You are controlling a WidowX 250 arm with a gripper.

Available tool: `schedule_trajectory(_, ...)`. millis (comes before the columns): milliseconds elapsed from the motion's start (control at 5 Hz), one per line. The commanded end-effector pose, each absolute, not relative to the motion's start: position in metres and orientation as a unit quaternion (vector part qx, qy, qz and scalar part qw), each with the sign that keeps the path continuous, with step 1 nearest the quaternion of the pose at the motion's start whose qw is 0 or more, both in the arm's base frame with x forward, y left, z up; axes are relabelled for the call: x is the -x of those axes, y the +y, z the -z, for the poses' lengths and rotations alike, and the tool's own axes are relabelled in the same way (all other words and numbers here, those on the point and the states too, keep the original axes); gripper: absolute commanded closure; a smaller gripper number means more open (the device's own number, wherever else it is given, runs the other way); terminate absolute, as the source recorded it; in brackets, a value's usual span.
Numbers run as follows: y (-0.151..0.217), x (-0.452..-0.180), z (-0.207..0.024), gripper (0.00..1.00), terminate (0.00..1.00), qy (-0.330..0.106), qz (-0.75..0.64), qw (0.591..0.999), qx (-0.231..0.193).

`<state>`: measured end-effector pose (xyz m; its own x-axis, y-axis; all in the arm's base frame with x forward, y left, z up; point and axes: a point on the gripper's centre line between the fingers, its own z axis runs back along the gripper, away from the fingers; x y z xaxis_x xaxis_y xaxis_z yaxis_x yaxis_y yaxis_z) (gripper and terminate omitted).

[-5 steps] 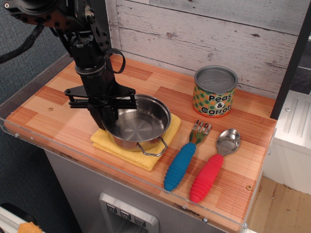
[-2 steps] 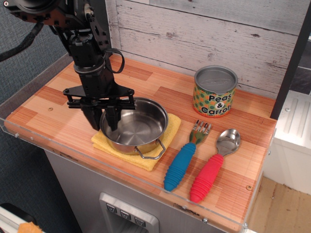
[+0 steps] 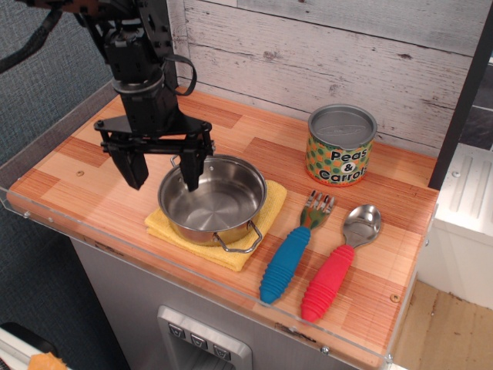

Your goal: Move silver pot onto the yellow cloth.

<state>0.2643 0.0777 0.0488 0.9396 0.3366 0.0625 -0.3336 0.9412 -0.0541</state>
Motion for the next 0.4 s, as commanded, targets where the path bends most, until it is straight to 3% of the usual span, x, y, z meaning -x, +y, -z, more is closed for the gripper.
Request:
schedule_trajectory(0,0.0883,-0.2723,-0.0891,0.0,0.0,-0.056,-0.176,0.982,-0.031)
schedule_trajectory(200,0.084,-0.2763,-0.0959,0.0,0.0,-0.051,-0.166,0.984,-0.043)
